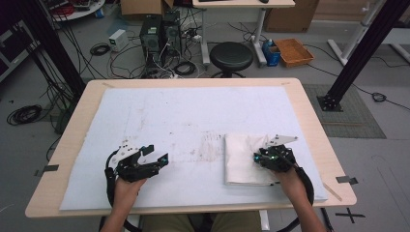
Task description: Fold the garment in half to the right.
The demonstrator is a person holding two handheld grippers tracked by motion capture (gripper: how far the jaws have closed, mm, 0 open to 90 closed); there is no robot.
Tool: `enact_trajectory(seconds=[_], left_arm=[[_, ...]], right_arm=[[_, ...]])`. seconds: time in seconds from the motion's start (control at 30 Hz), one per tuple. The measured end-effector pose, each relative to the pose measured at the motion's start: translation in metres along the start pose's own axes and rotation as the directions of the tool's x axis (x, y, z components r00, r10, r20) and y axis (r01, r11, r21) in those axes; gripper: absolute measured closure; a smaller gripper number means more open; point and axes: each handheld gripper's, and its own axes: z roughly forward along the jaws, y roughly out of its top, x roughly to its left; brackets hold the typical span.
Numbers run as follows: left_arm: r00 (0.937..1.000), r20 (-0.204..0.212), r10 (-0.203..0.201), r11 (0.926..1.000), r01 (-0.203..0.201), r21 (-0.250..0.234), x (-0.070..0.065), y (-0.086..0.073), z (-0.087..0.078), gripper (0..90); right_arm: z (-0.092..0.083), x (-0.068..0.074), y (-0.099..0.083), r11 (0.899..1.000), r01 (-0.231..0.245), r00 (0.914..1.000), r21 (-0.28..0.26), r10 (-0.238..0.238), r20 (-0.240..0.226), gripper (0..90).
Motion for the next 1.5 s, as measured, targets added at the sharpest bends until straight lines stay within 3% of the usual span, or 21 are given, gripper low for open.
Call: enact_trajectory(seconds=[0.1, 0.2, 0.27, 0.33, 0.43, 0.5, 0.63, 0.7, 0.77, 0.8, 0.87, 0.9, 0.93, 0.97, 1.03, 1.07, 1.1, 1.17, 1.23, 1.33, 1.5], left_arm=[[0.9999, -0.005, -0.014, 0.9999, 0.014, -0.005, 0.002, -0.001, -0.002, 27.7], [0.9999, -0.007, -0.013, 0.9999, 0.013, -0.008, 0.002, -0.001, -0.003, 27.7], [0.9999, -0.006, -0.011, 0.9999, 0.011, -0.003, 0.002, -0.001, -0.003, 27.7], [1.0000, -0.005, -0.008, 1.0000, 0.008, -0.003, 0.001, 0.000, -0.001, 27.7], [1.0000, -0.002, -0.002, 1.0000, 0.002, 0.002, 0.000, 0.000, 0.001, 27.7], [1.0000, 0.000, -0.006, 1.0000, 0.006, 0.004, -0.001, -0.001, 0.001, 27.7], [1.0000, -0.001, -0.009, 1.0000, 0.009, 0.004, 0.001, -0.001, 0.000, 27.7], [1.0000, -0.001, -0.010, 0.9999, 0.010, 0.003, 0.001, -0.001, 0.000, 27.7], [1.0000, -0.002, -0.007, 1.0000, 0.007, 0.004, 0.001, -0.001, -0.001, 27.7], [1.0000, -0.003, -0.007, 1.0000, 0.007, 0.004, 0.000, -0.001, -0.001, 27.7], [1.0000, -0.002, -0.008, 1.0000, 0.008, 0.003, 0.000, -0.001, 0.000, 27.7], [1.0000, -0.003, -0.007, 1.0000, 0.007, 0.001, 0.000, -0.001, 0.000, 27.7], [1.0000, -0.005, -0.005, 1.0000, 0.005, 0.004, 0.000, 0.000, 0.000, 27.7], [1.0000, -0.005, -0.003, 1.0000, 0.003, 0.004, 0.000, 0.000, 0.000, 27.7], [1.0000, -0.003, -0.004, 1.0000, 0.004, 0.006, -0.001, 0.000, 0.002, 27.7], [1.0000, -0.002, -0.007, 1.0000, 0.007, 0.005, -0.002, 0.000, 0.002, 27.7], [1.0000, -0.001, -0.004, 0.9999, 0.004, 0.010, -0.002, 0.000, 0.003, 27.7], [1.0000, 0.000, -0.006, 0.9999, 0.006, 0.009, -0.002, 0.000, 0.004, 27.8], [1.0000, 0.002, -0.006, 0.9999, 0.006, 0.012, -0.002, 0.000, 0.005, 27.7], [1.0000, 0.003, -0.007, 1.0000, 0.007, 0.006, -0.001, 0.000, 0.004, 27.7], [1.0000, 0.006, -0.005, 1.0000, 0.005, 0.006, -0.001, 0.000, 0.003, 27.7]], right_arm=[[-0.007, -0.010, -0.007, 1.000, 0.008, 0.9999, -0.012, -0.008, 0.007, 62.6], [-0.016, -0.024, -0.011, 0.998, -0.057, 0.9983, 0.001, 0.057, 0.012, 53.4], [-0.022, -0.026, -0.007, 0.997, -0.068, 0.9976, -0.048, 0.069, 0.012, 52.2], [-0.025, -0.020, 0.004, 0.991, -0.070, 0.9974, -0.111, 0.067, -0.025, 52.3], [-0.014, 0.003, 0.027, 0.995, -0.010, 0.9940, -0.103, -0.002, -0.110, 54.8], [-0.001, 0.025, 0.040, 0.997, 0.060, 0.9810, -0.054, -0.069, -0.182, 63.1], [0.018, 0.060, 0.046, 0.981, 0.190, 0.9354, 0.041, -0.168, -0.311, 77.9], [0.020, 0.067, 0.040, 0.973, 0.221, 0.9265, 0.065, -0.189, -0.326, 83.0], [0.018, 0.068, 0.035, 0.977, 0.211, 0.9219, 0.042, -0.185, -0.341, 83.4], [0.017, 0.067, 0.034, 0.977, 0.210, 0.9080, 0.033, -0.183, -0.377, 82.7], [0.015, 0.064, 0.033, 0.977, 0.210, 0.8758, 0.024, -0.177, -0.449, 66.6], [0.014, 0.063, 0.035, 0.978, 0.207, 0.8745, 0.018, -0.177, -0.452, 63.1], [0.013, 0.060, 0.038, 0.979, 0.202, 0.8827, 0.008, -0.178, -0.435, 62.8], [0.012, 0.057, 0.042, 0.984, 0.180, 0.8975, -0.009, -0.168, -0.408, 61.1], [0.015, 0.046, 0.051, 0.991, 0.129, 0.9441, -0.034, -0.134, -0.302, 60.3], [0.019, 0.041, 0.057, 0.994, 0.105, 0.9631, -0.025, -0.108, -0.247, 61.5], [0.024, 0.038, 0.063, 0.995, 0.094, 0.9751, -0.009, -0.094, -0.201, 65.8], [0.037, 0.038, 0.075, 0.994, 0.105, 0.9866, 0.030, -0.100, -0.129, 70.9], [0.053, 0.038, 0.085, 0.993, 0.105, 0.9904, 0.061, -0.099, -0.096, 73.8], [0.073, 0.040, 0.091, 0.991, 0.089, 0.9926, 0.101, -0.079, -0.091, 73.6], [0.068, 0.037, 0.091, 0.995, 0.065, 0.9945, 0.070, -0.059, -0.086, 64.7]])
